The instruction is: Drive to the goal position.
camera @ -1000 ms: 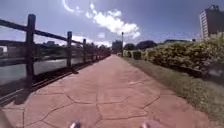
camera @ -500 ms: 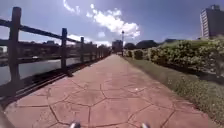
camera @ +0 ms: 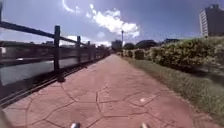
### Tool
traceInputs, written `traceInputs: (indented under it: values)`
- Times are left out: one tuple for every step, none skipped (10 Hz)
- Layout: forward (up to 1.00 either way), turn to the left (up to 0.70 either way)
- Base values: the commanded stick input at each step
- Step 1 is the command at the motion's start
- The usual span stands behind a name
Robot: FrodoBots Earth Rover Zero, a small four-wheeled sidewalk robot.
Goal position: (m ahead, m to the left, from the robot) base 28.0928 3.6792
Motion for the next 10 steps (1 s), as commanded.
traceInputs:
  values:
    - [0.85,0.0]
    - [0.85,0.0]
    - [0.85,0.0]
    - [0.85,0.0]
    - [0.85,0.0]
    - [0.85,0.0]
    - [0.85,0.0]
    - [0.85,0.0]
    - [0.85,0.0]
    - [0.85,0.0]
